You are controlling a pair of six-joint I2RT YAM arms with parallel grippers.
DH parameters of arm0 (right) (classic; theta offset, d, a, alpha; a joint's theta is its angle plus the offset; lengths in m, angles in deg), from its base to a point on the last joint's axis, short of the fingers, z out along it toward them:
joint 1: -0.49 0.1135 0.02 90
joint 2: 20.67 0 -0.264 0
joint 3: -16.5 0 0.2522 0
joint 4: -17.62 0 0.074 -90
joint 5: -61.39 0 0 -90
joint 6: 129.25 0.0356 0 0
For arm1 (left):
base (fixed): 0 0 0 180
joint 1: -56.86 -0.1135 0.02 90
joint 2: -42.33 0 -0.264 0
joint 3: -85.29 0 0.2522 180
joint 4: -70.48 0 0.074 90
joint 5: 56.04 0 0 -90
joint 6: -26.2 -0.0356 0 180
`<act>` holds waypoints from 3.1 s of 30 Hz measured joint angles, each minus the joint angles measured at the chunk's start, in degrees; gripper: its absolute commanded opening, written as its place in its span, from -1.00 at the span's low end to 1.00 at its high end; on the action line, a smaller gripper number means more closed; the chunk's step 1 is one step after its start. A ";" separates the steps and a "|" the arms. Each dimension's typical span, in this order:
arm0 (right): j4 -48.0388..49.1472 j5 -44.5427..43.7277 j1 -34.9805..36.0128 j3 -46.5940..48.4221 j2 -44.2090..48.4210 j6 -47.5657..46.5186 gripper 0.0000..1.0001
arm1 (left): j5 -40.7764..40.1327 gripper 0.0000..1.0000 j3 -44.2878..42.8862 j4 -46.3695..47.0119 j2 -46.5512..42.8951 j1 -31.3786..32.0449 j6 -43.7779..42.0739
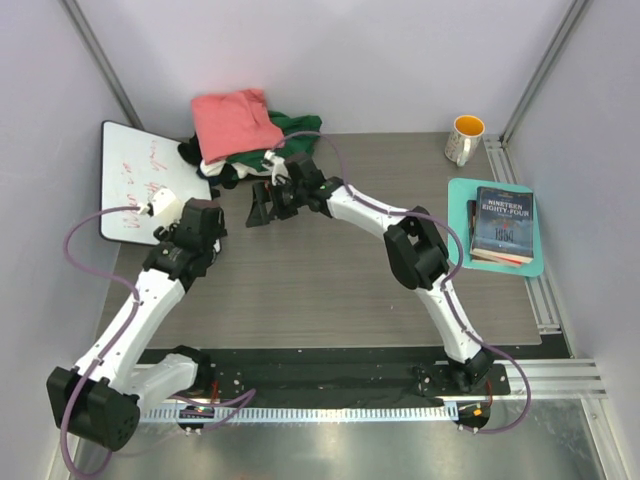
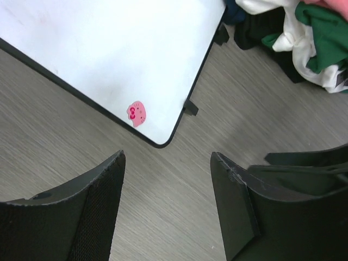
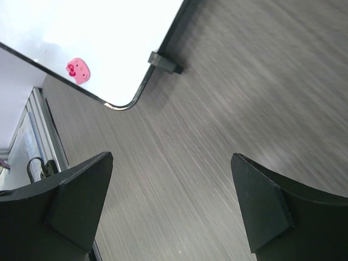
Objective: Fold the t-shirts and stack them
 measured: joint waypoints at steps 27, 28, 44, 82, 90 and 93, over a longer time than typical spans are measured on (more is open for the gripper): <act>-2.08 -8.72 2.75 -11.76 10.56 -0.83 0.91 | 0.79 0.30 -11.72 -17.05 -7.34 0.04 -3.69; -2.56 -9.38 2.75 -11.74 11.19 -1.03 0.91 | 0.79 0.30 -12.35 -17.73 -7.78 0.04 -3.93; -15.45 -15.13 3.17 -4.09 12.96 -1.57 0.92 | 3.96 0.34 -11.30 -21.66 -6.75 0.04 -6.54; -3.87 -19.06 12.55 12.35 -8.02 -4.57 0.96 | 5.25 0.42 -2.75 -28.57 -24.61 0.04 -2.99; 2.97 -25.55 11.06 17.46 -14.75 -2.95 0.96 | 5.66 0.42 -2.54 -28.35 -24.30 0.04 -3.23; 5.14 -25.40 10.08 20.28 -19.19 -0.55 0.95 | 6.01 0.43 -2.54 -28.33 -23.82 0.04 -3.48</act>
